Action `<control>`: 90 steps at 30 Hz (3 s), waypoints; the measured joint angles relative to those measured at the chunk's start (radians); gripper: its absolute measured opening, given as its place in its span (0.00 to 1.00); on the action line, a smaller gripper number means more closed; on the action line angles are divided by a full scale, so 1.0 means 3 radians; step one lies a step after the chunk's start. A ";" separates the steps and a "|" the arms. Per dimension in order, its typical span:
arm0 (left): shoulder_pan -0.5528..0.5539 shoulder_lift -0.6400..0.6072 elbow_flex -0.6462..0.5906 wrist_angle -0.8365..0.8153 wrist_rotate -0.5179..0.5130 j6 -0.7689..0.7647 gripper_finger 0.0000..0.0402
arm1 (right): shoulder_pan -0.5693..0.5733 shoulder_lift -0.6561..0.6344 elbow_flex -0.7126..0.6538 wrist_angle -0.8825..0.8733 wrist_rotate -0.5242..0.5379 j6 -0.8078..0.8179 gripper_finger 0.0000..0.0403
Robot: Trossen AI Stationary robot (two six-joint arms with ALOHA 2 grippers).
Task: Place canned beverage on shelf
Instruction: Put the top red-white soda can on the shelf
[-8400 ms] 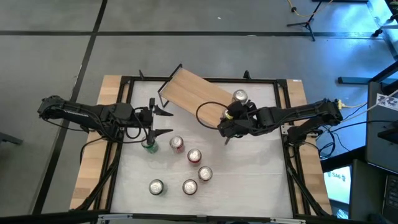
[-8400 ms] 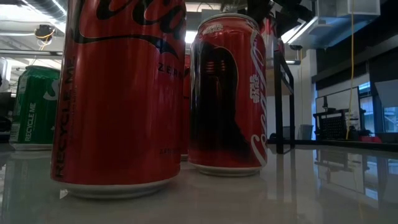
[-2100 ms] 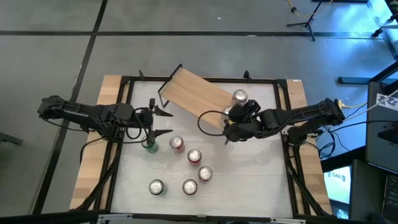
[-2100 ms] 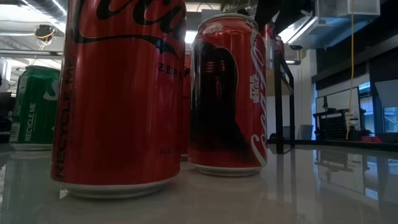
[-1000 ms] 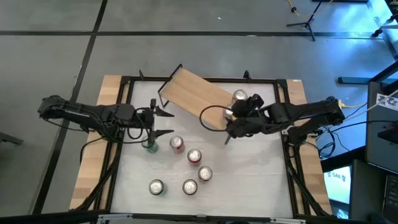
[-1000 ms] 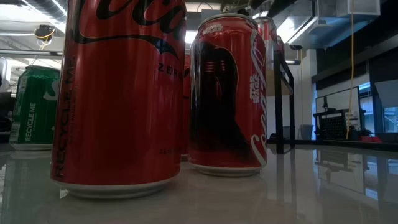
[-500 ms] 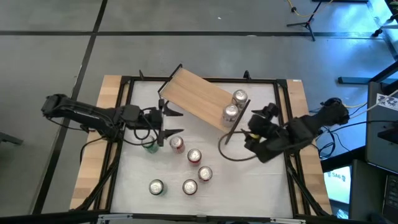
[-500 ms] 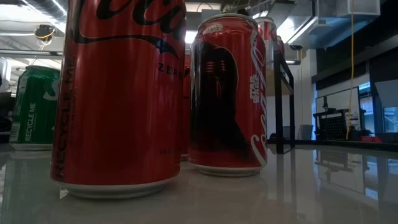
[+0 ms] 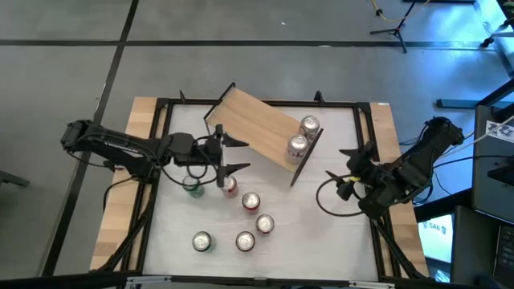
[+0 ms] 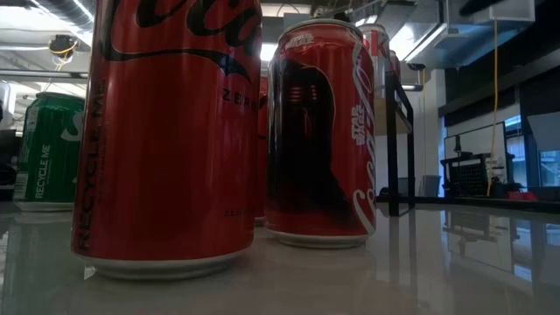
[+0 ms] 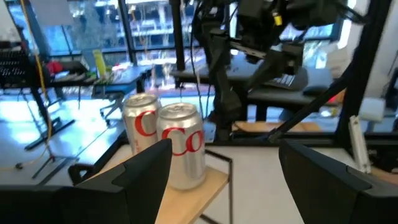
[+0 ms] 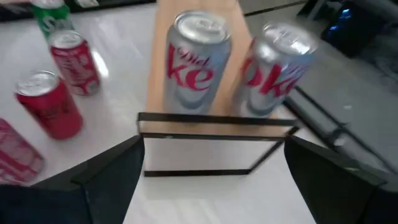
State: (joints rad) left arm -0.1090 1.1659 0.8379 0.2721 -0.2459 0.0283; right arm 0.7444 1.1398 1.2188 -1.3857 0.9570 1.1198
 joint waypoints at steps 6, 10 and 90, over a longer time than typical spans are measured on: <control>0.0091 0.0246 0.0384 -0.0473 0.0026 -0.0161 0.71 | 0.0014 -0.0314 -0.0703 0.0853 -0.0071 -0.0184 0.95; 0.0135 0.0367 0.0607 -0.0791 0.0110 -0.0307 0.71 | 0.0014 -0.0401 -0.1001 0.1343 -0.0129 -0.0481 0.95; -0.0258 0.0415 0.0840 -0.3395 0.0071 -0.1038 0.96 | 0.0006 -0.0413 -0.1495 0.2276 -0.0527 -0.0795 0.95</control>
State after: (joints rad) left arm -0.1864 1.2903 1.0901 -0.7464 -0.2246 -0.2832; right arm 0.7464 1.0161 0.7704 -0.7029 0.7990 0.8814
